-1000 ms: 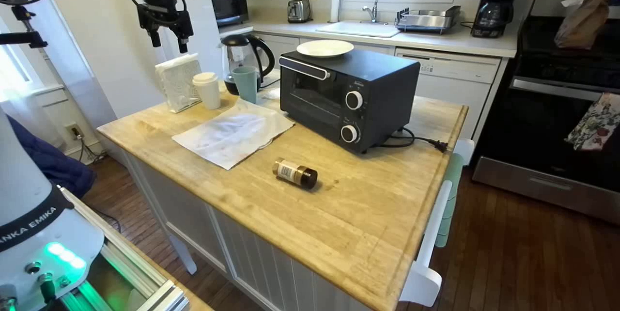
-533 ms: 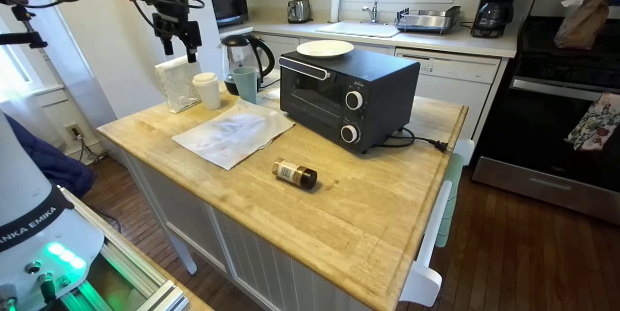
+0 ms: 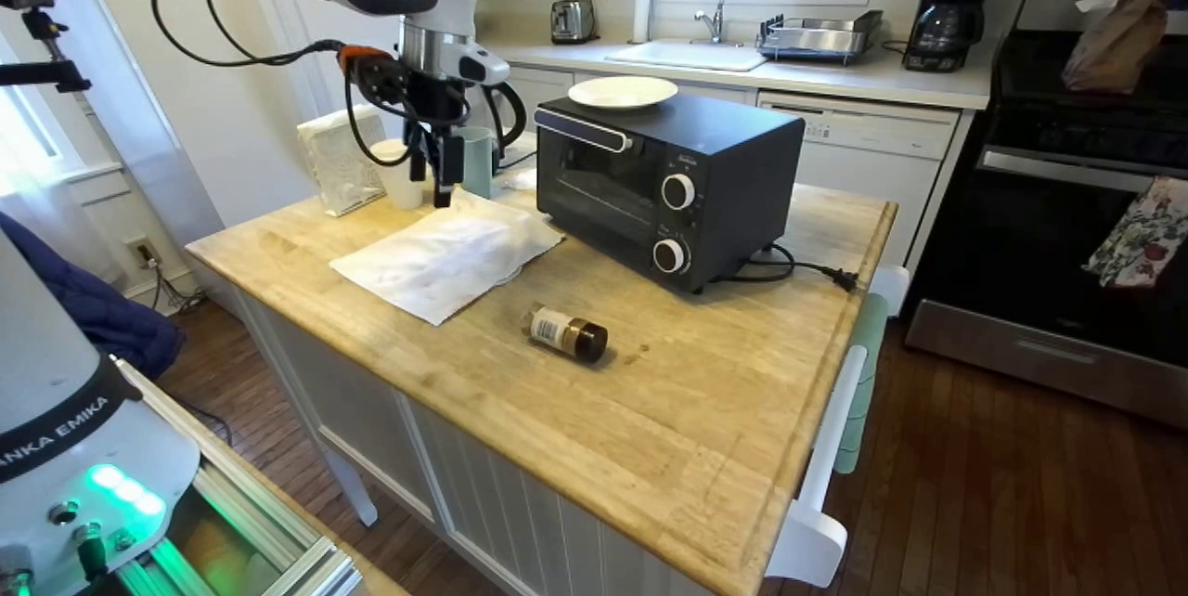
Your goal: Pick up the spice bottle and make it stand upright on the table
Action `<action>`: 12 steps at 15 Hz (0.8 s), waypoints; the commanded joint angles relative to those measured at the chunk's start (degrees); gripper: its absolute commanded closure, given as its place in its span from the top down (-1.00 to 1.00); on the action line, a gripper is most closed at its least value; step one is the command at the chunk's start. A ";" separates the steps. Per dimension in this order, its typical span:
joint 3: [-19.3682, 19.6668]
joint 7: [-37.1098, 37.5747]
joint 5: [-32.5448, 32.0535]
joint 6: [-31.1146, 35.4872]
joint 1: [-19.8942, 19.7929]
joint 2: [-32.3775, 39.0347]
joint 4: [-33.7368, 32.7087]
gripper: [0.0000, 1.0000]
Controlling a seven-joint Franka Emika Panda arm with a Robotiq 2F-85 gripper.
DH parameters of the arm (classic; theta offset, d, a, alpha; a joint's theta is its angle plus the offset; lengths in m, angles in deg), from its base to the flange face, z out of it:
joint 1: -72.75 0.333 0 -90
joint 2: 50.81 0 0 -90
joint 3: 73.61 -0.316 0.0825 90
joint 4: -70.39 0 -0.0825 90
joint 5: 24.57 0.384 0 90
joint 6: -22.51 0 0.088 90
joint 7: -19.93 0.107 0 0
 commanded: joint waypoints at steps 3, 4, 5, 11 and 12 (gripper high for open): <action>3.57 6.74 3.87 2.83 -3.75 1.73 0.32 1.00; 4.33 7.76 4.27 3.55 -4.45 1.99 0.45 1.00; 5.09 8.75 4.74 4.40 -5.19 2.06 0.61 1.00; 8.84 14.43 9.17 10.49 -8.67 3.58 0.94 1.00; 9.33 15.65 9.74 12.18 -9.09 4.55 0.88 1.00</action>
